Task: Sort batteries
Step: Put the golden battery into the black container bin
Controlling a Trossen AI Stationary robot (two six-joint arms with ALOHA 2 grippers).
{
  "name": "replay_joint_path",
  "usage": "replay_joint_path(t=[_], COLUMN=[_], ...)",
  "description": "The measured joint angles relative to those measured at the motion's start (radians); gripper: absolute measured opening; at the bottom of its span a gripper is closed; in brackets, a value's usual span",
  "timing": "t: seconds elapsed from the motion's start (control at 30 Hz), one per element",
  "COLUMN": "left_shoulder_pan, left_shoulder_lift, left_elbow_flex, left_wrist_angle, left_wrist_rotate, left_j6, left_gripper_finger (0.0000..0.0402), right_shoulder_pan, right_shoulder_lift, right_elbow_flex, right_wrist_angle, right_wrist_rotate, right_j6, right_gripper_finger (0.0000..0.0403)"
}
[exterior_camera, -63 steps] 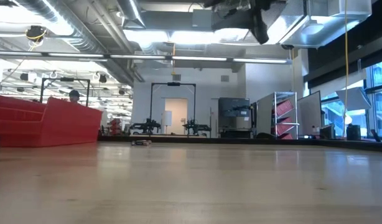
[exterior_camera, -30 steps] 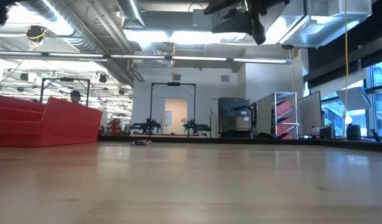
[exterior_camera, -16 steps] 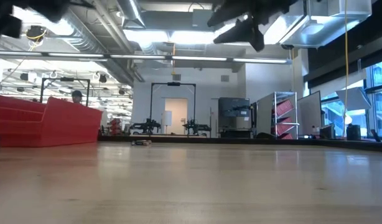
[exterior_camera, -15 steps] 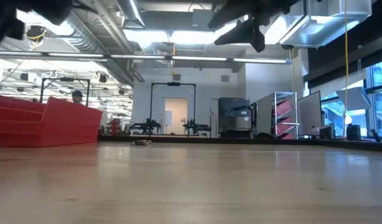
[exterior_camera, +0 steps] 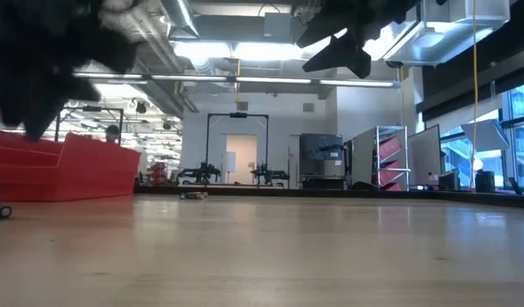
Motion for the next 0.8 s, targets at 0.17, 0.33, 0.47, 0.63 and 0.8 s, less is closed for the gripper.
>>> replay_joint_path(t=[0.17,0.33,0.47,0.63,0.8], left_shoulder_pan=[0.000,-0.028,-0.077,-0.138,-0.187], left_shoulder_lift=[0.009,0.009,0.008,0.007,0.001], left_elbow_flex=[-0.121,-0.208,-0.254,-0.325,-0.379], left_wrist_angle=[0.007,0.180,0.330,0.435,0.474], left_wrist_rotate=[-0.002,-0.015,-0.082,-0.179,-0.217], left_j6=[-0.009,0.067,0.143,0.157,0.146], left_gripper_finger=[0.0223,0.0243,0.0228,0.0212,0.0202], right_shoulder_pan=[0.000,0.000,0.000,0.001,0.001], right_shoulder_lift=[0.000,0.000,0.000,0.000,0.000], right_elbow_flex=[0.000,0.000,0.000,0.000,0.000], right_wrist_angle=[-0.005,-0.019,-0.019,-0.019,-0.018], right_wrist_rotate=[-0.020,-0.020,-0.021,-0.028,-0.030], right_j6=[0.034,0.065,0.108,0.167,0.215], right_gripper_finger=[0.0205,0.0205,0.0205,0.0205,0.0205])
